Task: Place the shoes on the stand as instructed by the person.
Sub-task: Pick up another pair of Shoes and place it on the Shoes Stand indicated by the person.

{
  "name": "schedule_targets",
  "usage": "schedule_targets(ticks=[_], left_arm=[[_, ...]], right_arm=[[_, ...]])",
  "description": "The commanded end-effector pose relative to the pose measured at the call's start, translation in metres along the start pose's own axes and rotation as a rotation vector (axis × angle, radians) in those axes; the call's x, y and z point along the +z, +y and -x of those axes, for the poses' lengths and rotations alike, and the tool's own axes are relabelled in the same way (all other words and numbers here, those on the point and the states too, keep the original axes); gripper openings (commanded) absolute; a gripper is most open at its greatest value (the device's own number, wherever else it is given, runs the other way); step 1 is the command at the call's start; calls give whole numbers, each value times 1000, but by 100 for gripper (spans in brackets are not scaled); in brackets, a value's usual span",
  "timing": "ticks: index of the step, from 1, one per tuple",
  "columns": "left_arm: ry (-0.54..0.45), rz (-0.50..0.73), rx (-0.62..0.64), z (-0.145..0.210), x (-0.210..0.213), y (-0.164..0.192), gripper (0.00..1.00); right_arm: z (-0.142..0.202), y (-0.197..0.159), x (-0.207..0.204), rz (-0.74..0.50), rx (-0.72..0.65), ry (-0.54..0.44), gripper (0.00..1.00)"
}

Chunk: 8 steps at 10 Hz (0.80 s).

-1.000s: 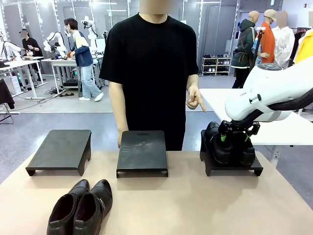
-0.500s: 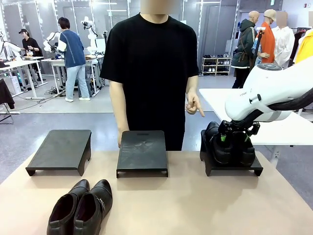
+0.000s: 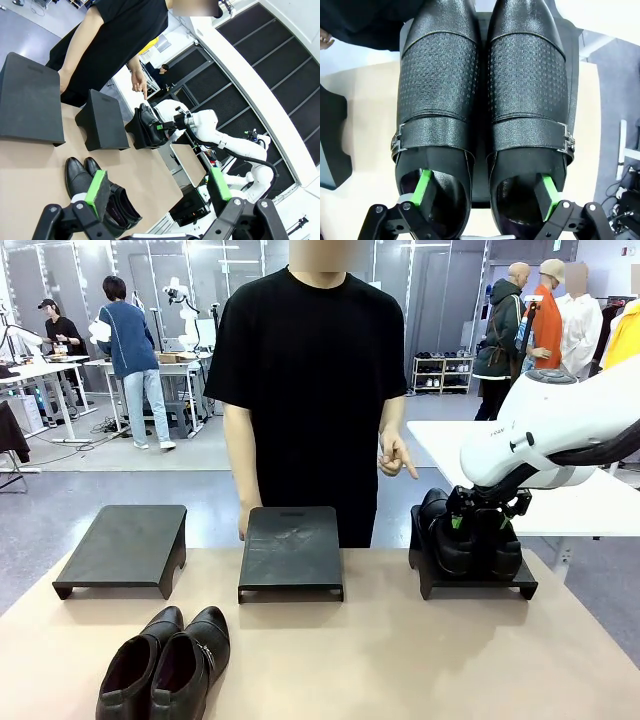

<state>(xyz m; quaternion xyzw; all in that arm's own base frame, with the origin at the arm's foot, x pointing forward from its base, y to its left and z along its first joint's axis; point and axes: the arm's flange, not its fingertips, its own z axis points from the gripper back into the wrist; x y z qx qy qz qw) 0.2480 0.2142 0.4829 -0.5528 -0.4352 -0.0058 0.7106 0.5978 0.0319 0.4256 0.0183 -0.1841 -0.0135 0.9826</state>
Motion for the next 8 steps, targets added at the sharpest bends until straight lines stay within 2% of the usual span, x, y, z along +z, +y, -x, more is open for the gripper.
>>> schedule_targets(ticks=[1,4,5,8], left_arm=[[4,12,-15,-1,1,0,100],[4,12,-15,-1,1,0,100],[4,12,-15,-1,1,0,100],[4,12,-15,-1,1,0,100]], right_arm=[[9,-16,33,-125,-24,12,100],[59,-73,108,-283,-67,78,100],[77,-98,127,-483,-47,108,100],[145,-167,151,-840,-24,89,100]])
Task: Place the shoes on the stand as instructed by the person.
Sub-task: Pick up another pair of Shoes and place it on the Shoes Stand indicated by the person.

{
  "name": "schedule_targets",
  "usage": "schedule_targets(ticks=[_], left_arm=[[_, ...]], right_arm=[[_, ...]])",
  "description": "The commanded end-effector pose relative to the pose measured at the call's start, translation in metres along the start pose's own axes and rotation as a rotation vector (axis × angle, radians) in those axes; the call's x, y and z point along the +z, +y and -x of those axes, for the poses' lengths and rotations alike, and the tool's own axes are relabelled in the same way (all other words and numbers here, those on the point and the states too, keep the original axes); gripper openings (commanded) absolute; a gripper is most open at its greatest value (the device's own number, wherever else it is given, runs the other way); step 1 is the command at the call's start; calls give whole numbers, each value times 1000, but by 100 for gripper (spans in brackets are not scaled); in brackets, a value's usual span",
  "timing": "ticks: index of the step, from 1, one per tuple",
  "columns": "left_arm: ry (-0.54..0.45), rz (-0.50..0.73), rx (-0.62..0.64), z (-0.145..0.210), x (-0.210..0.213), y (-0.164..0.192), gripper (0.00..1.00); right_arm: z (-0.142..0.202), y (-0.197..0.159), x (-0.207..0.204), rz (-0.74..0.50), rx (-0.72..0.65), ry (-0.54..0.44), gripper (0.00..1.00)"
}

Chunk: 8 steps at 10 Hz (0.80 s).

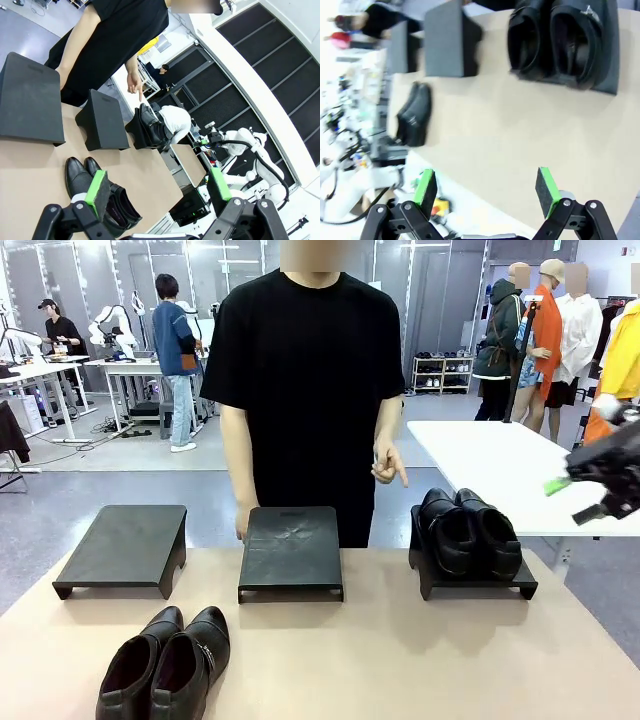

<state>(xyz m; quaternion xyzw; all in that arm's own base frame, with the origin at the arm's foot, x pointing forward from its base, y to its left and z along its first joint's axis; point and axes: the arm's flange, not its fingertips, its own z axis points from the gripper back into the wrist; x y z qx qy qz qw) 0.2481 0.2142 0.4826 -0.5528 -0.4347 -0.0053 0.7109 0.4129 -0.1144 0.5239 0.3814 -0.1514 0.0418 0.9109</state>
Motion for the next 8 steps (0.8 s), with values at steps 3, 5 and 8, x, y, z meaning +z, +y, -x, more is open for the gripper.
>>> schedule_targets(ticks=[3,5,8], left_arm=[[3,12,-16,-1,1,0,100],[3,12,-16,-1,1,0,100],[3,12,-16,-1,1,0,100]], right_arm=[[100,-96,31,-361,-47,-65,100],[153,-133,25,-455,-106,-119,100],[178,-146,-1,-486,-146,-157,100]])
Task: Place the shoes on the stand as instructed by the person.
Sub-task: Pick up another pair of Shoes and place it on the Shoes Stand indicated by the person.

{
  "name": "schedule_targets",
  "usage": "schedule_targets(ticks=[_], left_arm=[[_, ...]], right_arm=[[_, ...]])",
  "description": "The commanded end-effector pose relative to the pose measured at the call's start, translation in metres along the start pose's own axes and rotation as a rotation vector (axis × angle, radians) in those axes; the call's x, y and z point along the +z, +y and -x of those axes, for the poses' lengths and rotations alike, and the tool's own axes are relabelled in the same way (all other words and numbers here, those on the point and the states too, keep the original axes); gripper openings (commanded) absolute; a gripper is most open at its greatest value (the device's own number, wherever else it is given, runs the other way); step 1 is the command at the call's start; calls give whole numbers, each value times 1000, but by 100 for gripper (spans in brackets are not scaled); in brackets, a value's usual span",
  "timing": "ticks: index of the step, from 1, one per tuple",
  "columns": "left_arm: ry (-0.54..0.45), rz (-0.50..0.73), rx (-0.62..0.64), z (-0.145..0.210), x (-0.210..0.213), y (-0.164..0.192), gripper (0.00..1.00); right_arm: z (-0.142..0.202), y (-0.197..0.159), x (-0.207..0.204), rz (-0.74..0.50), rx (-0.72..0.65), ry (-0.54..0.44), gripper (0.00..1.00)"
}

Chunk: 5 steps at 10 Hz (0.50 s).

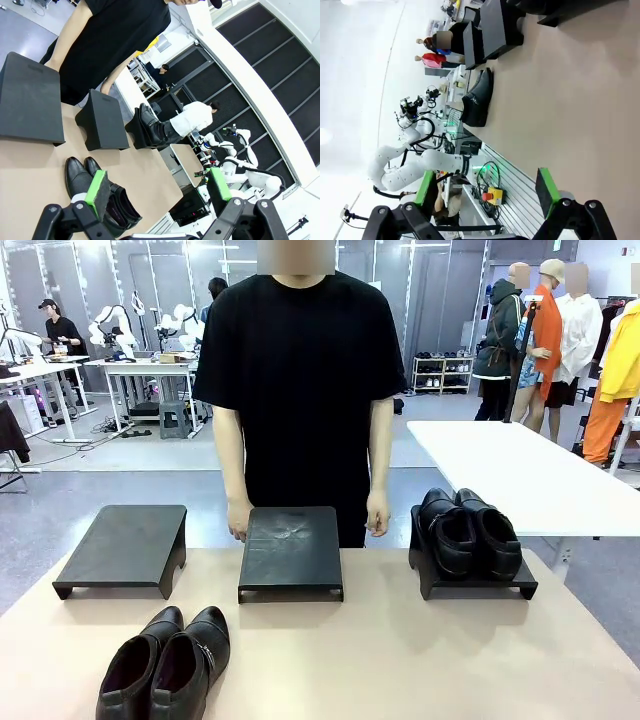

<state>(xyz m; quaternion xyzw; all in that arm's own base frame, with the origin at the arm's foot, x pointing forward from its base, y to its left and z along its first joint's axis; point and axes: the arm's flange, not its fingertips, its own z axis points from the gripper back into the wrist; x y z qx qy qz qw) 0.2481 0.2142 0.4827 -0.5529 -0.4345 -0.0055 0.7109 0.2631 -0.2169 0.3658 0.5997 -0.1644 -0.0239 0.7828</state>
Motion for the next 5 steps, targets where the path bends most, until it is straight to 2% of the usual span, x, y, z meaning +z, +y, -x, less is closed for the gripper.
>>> schedule_targets(ticks=[1,2,5], left_arm=[[3,12,-16,-1,1,0,100],[3,12,-16,-1,1,0,100],[3,12,-16,-1,1,0,100]], right_arm=[[-8,8,-14,0,33,-77,100],[0,0,0,0,0,0,100],[0,0,0,0,0,0,100]])
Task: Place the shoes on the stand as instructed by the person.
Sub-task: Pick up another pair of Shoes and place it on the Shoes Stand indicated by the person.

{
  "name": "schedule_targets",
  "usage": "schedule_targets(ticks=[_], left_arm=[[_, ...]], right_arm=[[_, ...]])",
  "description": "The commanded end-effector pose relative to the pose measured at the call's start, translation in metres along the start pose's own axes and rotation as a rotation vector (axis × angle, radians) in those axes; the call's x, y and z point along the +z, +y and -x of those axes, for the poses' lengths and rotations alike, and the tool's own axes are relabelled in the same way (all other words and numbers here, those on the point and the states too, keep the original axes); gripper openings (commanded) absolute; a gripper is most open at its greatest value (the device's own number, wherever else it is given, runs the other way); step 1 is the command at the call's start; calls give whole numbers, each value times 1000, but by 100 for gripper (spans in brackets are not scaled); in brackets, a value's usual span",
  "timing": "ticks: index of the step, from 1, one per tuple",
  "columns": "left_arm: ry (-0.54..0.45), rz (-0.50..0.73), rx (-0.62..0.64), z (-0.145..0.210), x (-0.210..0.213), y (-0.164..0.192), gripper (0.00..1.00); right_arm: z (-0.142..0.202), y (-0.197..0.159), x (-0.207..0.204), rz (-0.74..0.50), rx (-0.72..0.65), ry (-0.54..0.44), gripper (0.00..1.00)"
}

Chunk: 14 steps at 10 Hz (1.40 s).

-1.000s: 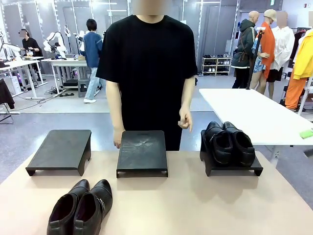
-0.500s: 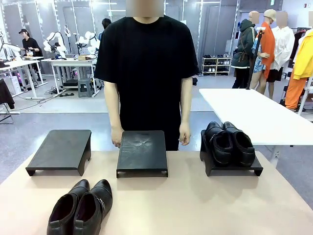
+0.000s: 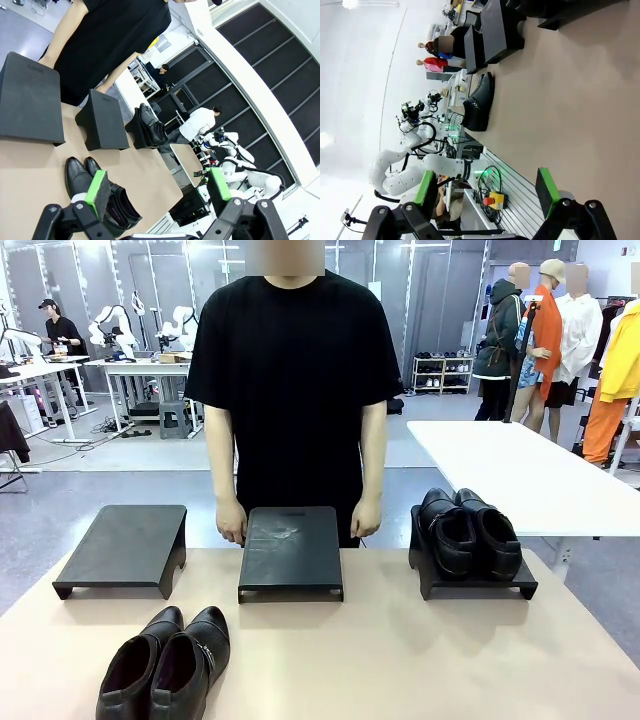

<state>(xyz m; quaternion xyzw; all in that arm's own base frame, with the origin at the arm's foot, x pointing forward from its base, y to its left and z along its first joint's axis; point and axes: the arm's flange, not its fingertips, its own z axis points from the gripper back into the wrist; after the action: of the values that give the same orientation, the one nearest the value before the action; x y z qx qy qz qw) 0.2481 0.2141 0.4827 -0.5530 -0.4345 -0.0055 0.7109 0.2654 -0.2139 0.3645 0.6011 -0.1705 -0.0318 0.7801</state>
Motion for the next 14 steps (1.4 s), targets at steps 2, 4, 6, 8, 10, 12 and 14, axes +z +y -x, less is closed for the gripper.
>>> schedule_targets(ticks=[2,4,6,8,10,12,14], left_arm=[[3,12,-16,-1,1,0,100],[3,12,-16,-1,1,0,100],[3,12,-16,-1,1,0,100],[3,12,-16,-1,1,0,100],[3,12,-16,-1,1,0,100],[36,39,3,-3,-20,-12,100],[182,-59,-7,-8,-62,-47,100]], right_arm=[[1,1,4,3,6,20,100],[1,1,4,3,6,20,100],[1,1,4,3,6,20,100],[1,1,4,3,6,20,100],[1,1,4,3,6,20,100],[1,1,4,3,6,20,100],[1,1,4,3,6,20,100]])
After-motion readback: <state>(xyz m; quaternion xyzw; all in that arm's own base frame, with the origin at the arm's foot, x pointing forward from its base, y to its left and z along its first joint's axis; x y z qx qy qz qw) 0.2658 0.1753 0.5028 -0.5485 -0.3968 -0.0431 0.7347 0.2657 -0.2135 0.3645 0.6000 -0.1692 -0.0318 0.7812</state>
